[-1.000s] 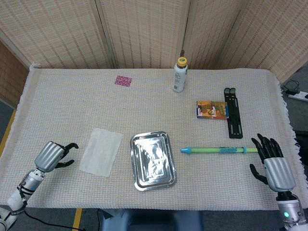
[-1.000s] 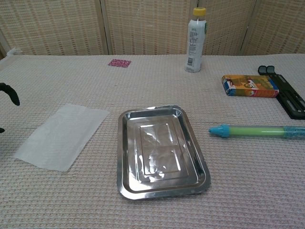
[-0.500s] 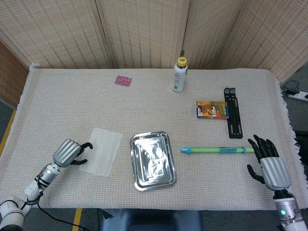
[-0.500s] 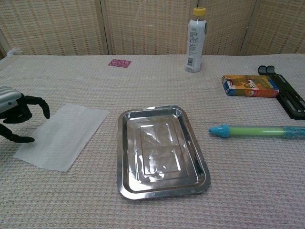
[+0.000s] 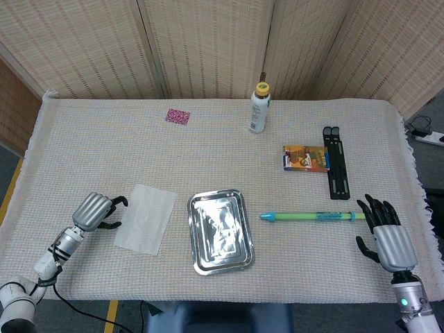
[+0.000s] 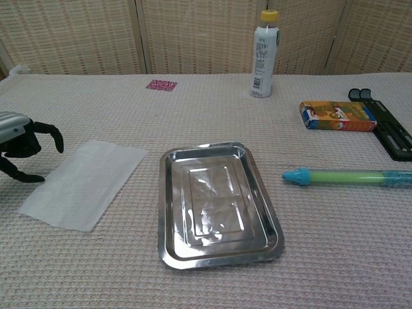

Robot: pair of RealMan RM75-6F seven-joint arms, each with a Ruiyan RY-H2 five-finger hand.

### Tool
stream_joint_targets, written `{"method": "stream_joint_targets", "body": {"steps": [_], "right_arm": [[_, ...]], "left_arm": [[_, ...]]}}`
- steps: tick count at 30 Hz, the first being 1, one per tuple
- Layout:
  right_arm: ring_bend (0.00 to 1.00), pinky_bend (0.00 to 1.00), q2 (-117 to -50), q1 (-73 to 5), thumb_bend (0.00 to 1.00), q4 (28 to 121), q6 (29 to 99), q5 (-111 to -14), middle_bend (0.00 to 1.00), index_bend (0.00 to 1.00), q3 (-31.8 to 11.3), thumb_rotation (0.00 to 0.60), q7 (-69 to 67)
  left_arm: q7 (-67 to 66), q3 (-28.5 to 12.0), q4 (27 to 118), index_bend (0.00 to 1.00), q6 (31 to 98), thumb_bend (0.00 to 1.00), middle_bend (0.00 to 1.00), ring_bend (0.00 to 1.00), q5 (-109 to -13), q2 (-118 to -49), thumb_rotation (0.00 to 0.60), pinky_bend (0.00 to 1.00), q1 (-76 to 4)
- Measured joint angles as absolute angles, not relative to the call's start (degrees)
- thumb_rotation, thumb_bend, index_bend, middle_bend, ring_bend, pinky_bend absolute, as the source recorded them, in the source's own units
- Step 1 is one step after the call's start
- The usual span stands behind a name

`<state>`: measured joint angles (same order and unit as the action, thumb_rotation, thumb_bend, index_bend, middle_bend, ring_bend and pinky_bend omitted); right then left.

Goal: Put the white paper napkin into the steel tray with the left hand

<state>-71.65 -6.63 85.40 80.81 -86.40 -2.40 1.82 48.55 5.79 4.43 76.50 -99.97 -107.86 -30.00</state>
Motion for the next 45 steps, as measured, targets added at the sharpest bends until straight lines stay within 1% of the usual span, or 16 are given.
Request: {"method": "stream_joint_targets", "body": {"steps": [5, 11, 16, 34, 41, 45], "right_arm": [[0.0, 0.0, -72.33, -6.65, 0.44, 84.82, 80.3, -85.65, 0.0, 0.0, -2.45, 0.6, 2.58], [0.0, 0.0, -73.08, -6.92, 0.44, 84.21, 79.34, -85.28, 0.0, 0.0, -2.14, 0.6, 3.09], [0.0, 0.0, -73.46, -6.83, 0.44, 84.09, 79.52, -85.6, 0.0, 0.0, -1.88, 0.6, 3.24], [0.0, 0.0, -73.54, -6.44, 0.44, 84.49, 80.53, -87.31, 0.0, 0.0, -1.0, 0.6, 1.76], [0.0, 0.0, -73.48, -6.45, 0.44, 84.15, 80.27, -87.08, 0.0, 0.0, -0.97, 0.6, 1.45], [0.0, 0.0, -73.69, -6.49, 0.44, 83.95, 80.26, -86.98, 0.0, 0.0, -1.06, 0.6, 1.69]], "left_arm": [[49.59, 5.71, 4.1, 0.47, 73.97, 0.19, 1.0, 0.97, -99.08, -107.48, 0.6, 1.0, -30.55], [50.49, 5.82, 3.92, 0.47, 72.64, 0.19, 1.0, 0.97, -98.44, -106.95, 0.6, 1.0, -30.73], [51.1, 6.17, 4.08, 0.47, 72.75, 0.19, 1.0, 0.97, -98.34, -107.21, 0.6, 1.0, -30.39], [53.18, 7.46, 4.05, 0.45, 74.38, 0.19, 1.0, 0.97, -98.43, -111.49, 0.6, 1.0, -30.6], [53.15, 7.0, 3.74, 0.46, 72.19, 0.19, 1.0, 0.97, -97.5, -111.55, 0.6, 1.0, -30.75], [53.85, 7.03, 4.0, 0.46, 72.1, 0.19, 1.0, 0.97, -97.33, -111.9, 0.6, 1.0, -30.47]]}}
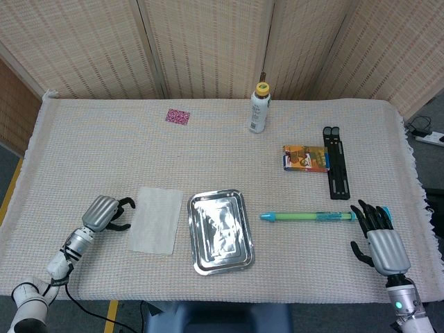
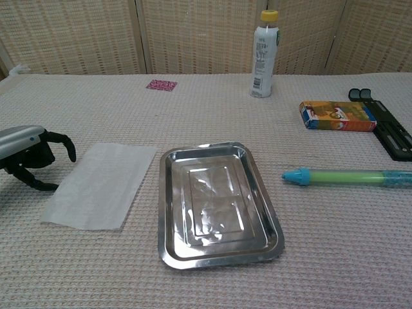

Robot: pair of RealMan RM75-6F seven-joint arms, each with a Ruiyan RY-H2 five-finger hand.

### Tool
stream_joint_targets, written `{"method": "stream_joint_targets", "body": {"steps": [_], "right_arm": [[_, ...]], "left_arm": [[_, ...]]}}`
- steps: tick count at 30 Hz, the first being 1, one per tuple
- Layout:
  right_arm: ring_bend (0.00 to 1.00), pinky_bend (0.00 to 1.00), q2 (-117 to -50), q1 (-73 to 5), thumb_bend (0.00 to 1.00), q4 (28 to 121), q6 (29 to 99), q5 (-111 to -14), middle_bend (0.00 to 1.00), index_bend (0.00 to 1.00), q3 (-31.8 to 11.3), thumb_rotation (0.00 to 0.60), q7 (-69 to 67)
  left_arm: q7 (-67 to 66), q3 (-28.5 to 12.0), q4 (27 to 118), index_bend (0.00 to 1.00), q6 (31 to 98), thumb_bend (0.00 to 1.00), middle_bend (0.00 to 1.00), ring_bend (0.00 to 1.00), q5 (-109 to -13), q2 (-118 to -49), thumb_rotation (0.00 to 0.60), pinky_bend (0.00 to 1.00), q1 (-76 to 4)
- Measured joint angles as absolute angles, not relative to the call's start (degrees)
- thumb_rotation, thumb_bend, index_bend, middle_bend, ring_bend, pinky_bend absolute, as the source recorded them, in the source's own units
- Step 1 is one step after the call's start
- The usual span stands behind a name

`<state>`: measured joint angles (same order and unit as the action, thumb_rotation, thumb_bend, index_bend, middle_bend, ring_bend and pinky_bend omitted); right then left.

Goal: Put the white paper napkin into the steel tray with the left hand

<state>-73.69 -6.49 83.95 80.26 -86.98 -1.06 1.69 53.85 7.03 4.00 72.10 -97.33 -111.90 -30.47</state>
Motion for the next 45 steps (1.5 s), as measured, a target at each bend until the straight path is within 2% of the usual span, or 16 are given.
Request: {"method": "stream_joint_targets", "body": {"steps": [15, 29, 37, 45], "right_arm": [[0.0, 0.0, -73.59, -6.15, 0.44, 83.93, 81.51, -87.42, 0.0, 0.0, -1.29, 0.6, 1.57], [0.0, 0.0, -73.33, -6.2, 0.44, 83.92, 81.46, -87.51, 0.0, 0.0, -1.26, 0.6, 0.99], [0.0, 0.0, -73.14, -6.15, 0.44, 83.99, 81.74, -87.66, 0.0, 0.0, -1.31, 0.6, 0.74], [0.0, 0.0, -72.96, -6.25, 0.44, 84.09, 81.58, -87.85, 0.0, 0.0, -1.19, 0.6, 0.26]], "left_arm": [[57.71, 6.09, 4.29, 0.49, 73.26, 0.2, 1.0, 0.97, -95.82, -115.74, 0.6, 1.0, -30.53], [58.67, 6.1, 4.14, 0.53, 74.19, 0.56, 1.0, 0.97, -95.41, -117.39, 0.6, 1.0, -30.86], [58.26, 6.51, 4.06, 0.55, 74.84, 0.62, 1.0, 0.97, -95.64, -117.44, 0.6, 1.0, -30.81], [58.47, 6.39, 4.22, 0.55, 76.96, 0.62, 1.0, 0.97, -95.42, -117.02, 0.6, 1.0, -30.58]]}}
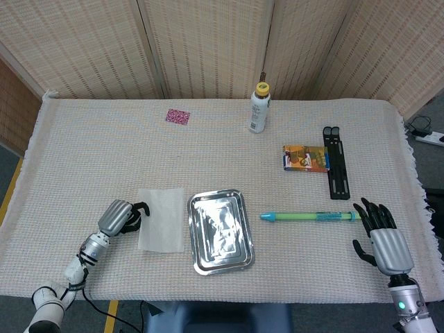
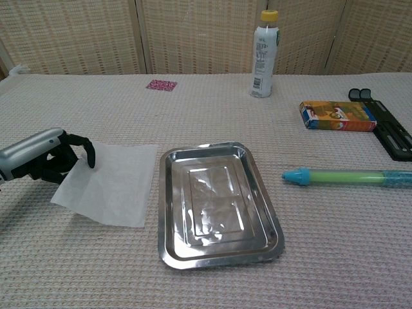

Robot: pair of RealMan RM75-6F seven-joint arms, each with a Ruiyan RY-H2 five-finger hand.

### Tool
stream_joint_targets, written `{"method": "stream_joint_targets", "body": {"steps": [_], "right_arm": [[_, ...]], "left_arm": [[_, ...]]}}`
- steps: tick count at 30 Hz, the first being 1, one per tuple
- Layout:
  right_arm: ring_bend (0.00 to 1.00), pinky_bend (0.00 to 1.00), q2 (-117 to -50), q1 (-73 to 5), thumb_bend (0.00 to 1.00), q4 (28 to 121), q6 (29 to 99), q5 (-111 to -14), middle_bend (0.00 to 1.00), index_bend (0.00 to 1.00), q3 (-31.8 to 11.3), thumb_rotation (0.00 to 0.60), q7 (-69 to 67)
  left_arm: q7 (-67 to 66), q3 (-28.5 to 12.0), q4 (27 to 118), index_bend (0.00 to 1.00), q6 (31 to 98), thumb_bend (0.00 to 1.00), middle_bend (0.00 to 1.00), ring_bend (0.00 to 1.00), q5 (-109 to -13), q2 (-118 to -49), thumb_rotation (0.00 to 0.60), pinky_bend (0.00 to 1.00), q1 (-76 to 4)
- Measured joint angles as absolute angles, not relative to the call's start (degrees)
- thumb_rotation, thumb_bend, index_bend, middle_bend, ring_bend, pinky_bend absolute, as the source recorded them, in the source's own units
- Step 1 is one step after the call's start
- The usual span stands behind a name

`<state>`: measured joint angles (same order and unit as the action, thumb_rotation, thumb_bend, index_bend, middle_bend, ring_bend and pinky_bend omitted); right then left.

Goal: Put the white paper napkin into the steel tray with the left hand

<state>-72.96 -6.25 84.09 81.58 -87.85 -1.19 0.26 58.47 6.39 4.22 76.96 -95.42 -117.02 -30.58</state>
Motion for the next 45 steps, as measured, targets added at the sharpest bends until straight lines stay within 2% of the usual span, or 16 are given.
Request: {"method": "stream_joint_targets", "body": {"steps": [9, 27, 36, 45], "right_arm": [[0.0, 0.0, -72.35, -6.06, 0.44, 84.86, 82.52, -89.23, 0.0, 0.0, -0.76, 0.6, -0.53], [0.0, 0.0, -72.42, -6.22, 0.44, 84.81, 82.12, -89.1, 0.0, 0.0, -0.72, 0.6, -0.66], [0.0, 0.0, -72.25, -6.31, 0.44, 85.09, 82.11, -89.64, 0.0, 0.0, -0.44, 0.6, -1.23], [0.0, 0.0, -70.64, -6.18, 0.44, 86.04, 82.51, -90.87, 0.0, 0.0, 0.28, 0.6, -4.57]], "left_arm": [[58.09, 6.03, 4.55, 0.58, 80.88, 0.65, 1.0, 0.97, -94.99, -116.52, 0.6, 1.0, -29.94], [62.05, 4.09, 5.35, 0.6, 82.57, 0.67, 1.0, 0.97, -92.89, -116.18, 0.6, 1.0, -29.64], [64.9, 2.06, 6.64, 0.6, 86.43, 0.67, 1.0, 0.97, -91.28, -115.64, 0.6, 1.0, -32.05], [61.69, 0.31, 8.42, 0.6, 88.53, 0.67, 1.0, 0.97, -90.09, -115.79, 0.6, 1.0, -35.37]]}}
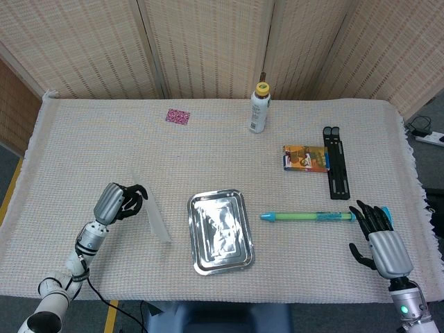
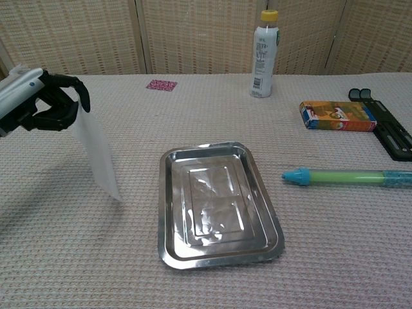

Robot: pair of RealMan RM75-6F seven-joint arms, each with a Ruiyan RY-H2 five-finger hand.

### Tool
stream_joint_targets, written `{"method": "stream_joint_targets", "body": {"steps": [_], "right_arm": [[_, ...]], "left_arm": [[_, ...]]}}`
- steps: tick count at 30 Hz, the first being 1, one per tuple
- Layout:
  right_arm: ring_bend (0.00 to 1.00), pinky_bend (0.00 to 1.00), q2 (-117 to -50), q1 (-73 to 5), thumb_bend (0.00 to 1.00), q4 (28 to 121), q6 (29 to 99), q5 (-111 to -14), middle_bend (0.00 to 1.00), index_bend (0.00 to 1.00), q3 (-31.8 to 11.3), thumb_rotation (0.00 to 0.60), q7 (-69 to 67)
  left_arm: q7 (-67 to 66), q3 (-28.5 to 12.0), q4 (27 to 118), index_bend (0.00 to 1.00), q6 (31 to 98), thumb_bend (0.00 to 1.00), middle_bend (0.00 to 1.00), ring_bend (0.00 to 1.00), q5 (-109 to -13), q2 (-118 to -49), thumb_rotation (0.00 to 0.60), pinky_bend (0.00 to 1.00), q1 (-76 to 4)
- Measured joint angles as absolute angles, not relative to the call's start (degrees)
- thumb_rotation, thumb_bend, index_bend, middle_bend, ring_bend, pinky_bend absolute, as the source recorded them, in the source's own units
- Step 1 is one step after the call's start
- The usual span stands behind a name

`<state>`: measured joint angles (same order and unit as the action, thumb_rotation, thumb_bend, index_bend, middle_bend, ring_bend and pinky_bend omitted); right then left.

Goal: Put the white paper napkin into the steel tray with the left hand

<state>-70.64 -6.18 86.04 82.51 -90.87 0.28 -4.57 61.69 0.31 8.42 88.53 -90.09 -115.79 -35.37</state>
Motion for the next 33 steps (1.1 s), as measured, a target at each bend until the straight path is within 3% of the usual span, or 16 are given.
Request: {"method": "stream_joint_targets", "body": {"steps": [14, 21, 33], "right_arm": [[0.0, 0.0, -66.91, -5.75, 0.44, 87.61, 84.62, -94.01, 0.0, 0.0, 1.47, 0.6, -12.41], [0.0, 0.0, -65.49, -5.91, 0.44, 87.44, 84.84, -94.22, 0.0, 0.0, 1.61, 0.6, -16.81], [0.0, 0.0, -64.34, -6.3, 0.44, 86.47, 84.55, -93.41, 0.0, 0.0, 1.09, 0.6, -20.74]], "left_arm": [[50.44, 0.4, 13.97, 0.6, 93.27, 0.68, 1.0, 0.97, -91.83, -118.19, 0.6, 1.0, -41.05], [45.37, 0.94, 16.7, 0.6, 92.54, 0.68, 1.0, 0.97, -93.45, -120.57, 0.6, 1.0, -44.49], [40.78, -1.98, 18.72, 0.6, 89.35, 0.68, 1.0, 0.97, -93.19, -122.25, 0.6, 1.0, -52.83]]}}
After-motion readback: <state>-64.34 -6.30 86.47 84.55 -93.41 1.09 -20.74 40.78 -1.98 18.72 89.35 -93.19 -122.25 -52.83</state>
